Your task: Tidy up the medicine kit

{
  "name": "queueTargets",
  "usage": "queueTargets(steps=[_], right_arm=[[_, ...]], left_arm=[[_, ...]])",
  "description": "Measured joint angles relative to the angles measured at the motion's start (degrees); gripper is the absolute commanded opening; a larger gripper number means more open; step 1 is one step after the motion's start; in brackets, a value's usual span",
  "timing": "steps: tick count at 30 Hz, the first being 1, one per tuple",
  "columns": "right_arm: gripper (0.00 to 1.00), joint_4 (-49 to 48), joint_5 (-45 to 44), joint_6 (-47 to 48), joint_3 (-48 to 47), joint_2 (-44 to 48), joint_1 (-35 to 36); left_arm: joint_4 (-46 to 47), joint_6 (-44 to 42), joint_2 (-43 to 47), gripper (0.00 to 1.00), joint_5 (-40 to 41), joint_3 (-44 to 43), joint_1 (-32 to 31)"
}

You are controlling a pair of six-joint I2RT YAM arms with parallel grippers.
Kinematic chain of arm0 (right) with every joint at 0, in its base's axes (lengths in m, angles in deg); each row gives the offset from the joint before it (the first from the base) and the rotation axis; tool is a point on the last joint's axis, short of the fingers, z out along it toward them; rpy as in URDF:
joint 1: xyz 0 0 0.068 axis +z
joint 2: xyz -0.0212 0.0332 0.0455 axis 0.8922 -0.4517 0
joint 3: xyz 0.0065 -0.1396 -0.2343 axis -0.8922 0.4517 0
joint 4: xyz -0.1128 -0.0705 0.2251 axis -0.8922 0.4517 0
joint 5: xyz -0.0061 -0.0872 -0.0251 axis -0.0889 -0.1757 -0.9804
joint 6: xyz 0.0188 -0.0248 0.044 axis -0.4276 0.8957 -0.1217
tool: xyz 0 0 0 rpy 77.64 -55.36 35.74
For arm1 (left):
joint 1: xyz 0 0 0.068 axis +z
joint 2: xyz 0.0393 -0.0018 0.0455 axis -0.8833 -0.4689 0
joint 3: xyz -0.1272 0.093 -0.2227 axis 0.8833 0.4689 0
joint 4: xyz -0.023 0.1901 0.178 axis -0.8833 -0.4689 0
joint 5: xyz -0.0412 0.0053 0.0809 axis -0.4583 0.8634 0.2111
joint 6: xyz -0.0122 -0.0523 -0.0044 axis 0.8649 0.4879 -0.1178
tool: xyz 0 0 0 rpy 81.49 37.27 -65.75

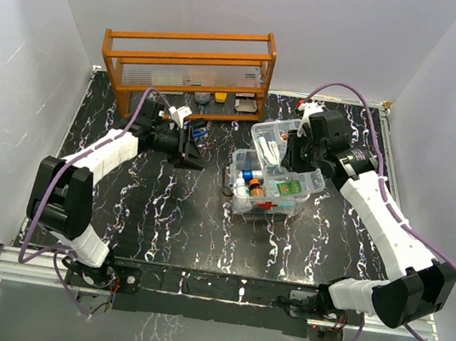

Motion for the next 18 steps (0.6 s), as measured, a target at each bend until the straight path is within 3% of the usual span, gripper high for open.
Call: queueTargets(steps=[9,14,18], right_arm=[[0.01,-1.16,-0.66,-0.13,0.02,-1.09,0.13],[0.01,-2.10,-1.11,-0.39,0.02,-1.09,0.13],[0.01,-2.38,-1.27,-0.52,0.04,-1.09,0.13]], left_arm=[[7.69,8.44,2.43,0.65,0.90,4.39,-3.45],[14.49,14.34,1.73,0.65,2.51,5.20,-7.39],[17.90,17.77,-1.01,0.58,4.59,5.16,-10.47]])
